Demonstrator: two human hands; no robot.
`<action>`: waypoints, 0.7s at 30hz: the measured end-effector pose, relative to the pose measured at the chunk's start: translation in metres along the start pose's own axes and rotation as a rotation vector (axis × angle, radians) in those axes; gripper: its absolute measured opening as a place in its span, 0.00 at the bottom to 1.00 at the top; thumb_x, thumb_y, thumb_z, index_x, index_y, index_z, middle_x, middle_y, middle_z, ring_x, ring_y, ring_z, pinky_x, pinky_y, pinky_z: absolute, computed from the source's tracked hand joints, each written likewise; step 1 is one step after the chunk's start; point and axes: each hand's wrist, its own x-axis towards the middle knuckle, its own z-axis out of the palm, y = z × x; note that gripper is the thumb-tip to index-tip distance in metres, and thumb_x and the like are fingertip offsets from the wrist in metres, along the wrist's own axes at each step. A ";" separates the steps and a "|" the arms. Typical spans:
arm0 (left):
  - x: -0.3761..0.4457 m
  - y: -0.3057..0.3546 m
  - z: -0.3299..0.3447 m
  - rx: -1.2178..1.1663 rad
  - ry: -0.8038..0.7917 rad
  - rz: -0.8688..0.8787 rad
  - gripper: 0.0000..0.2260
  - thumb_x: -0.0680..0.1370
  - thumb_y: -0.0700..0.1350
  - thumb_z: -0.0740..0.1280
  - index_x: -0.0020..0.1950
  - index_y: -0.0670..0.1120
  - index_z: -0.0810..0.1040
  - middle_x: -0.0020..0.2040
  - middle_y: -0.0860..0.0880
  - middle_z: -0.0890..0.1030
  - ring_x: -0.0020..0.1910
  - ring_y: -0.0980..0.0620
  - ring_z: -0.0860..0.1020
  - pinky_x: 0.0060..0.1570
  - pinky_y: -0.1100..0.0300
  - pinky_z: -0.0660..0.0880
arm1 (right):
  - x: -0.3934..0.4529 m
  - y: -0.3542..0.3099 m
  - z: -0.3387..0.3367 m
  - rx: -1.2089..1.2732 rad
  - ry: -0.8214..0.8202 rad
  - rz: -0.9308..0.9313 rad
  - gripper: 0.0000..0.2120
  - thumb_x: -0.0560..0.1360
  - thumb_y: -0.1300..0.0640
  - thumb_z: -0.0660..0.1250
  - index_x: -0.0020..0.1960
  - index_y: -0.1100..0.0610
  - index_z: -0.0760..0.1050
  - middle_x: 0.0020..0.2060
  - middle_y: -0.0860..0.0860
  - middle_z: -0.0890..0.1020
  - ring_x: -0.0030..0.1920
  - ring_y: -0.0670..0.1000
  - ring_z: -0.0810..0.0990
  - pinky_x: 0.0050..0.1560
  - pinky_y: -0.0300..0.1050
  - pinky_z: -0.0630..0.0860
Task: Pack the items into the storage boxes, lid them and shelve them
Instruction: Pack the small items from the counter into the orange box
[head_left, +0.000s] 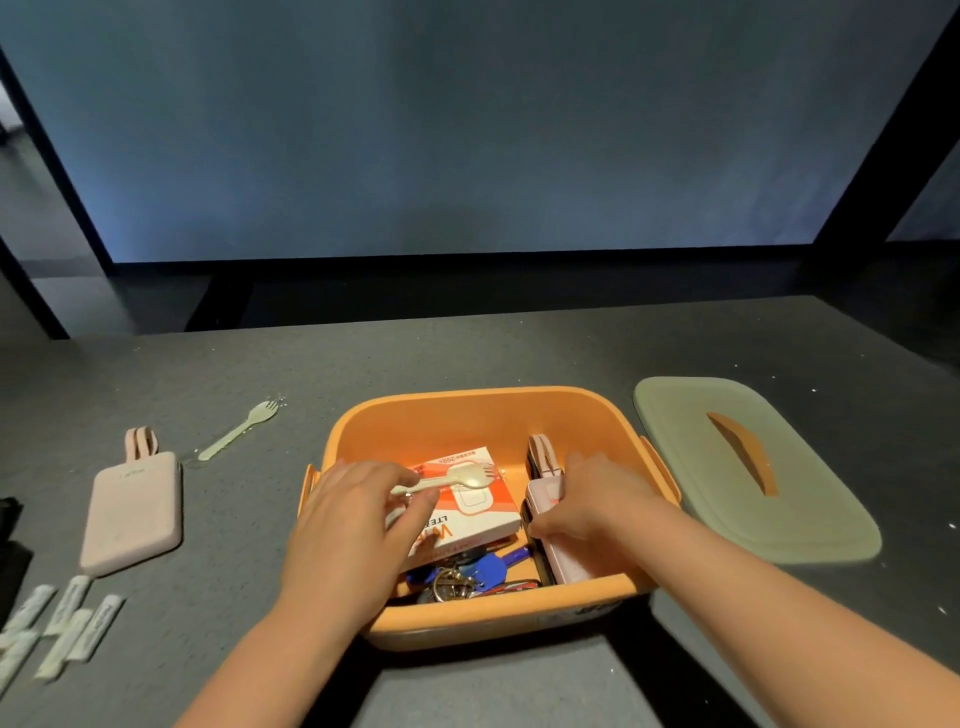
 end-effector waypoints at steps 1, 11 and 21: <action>0.000 -0.001 0.000 0.003 0.001 0.002 0.12 0.75 0.60 0.63 0.51 0.54 0.80 0.49 0.58 0.80 0.52 0.56 0.73 0.49 0.59 0.66 | 0.000 0.000 0.001 -0.006 0.003 0.000 0.40 0.65 0.33 0.71 0.68 0.54 0.66 0.63 0.54 0.72 0.58 0.55 0.76 0.51 0.46 0.75; -0.020 -0.009 -0.016 -0.394 0.188 -0.169 0.06 0.74 0.48 0.66 0.48 0.51 0.81 0.50 0.61 0.78 0.53 0.62 0.73 0.54 0.67 0.67 | -0.044 -0.051 -0.016 0.064 0.385 -0.245 0.28 0.74 0.39 0.63 0.70 0.48 0.64 0.63 0.48 0.73 0.61 0.52 0.74 0.50 0.49 0.76; -0.115 -0.113 -0.070 -0.307 0.414 -0.512 0.06 0.72 0.49 0.64 0.47 0.57 0.78 0.49 0.63 0.78 0.53 0.63 0.74 0.50 0.64 0.71 | -0.118 -0.184 0.037 0.426 0.395 -0.887 0.12 0.72 0.50 0.69 0.55 0.46 0.76 0.46 0.40 0.78 0.47 0.44 0.78 0.43 0.42 0.71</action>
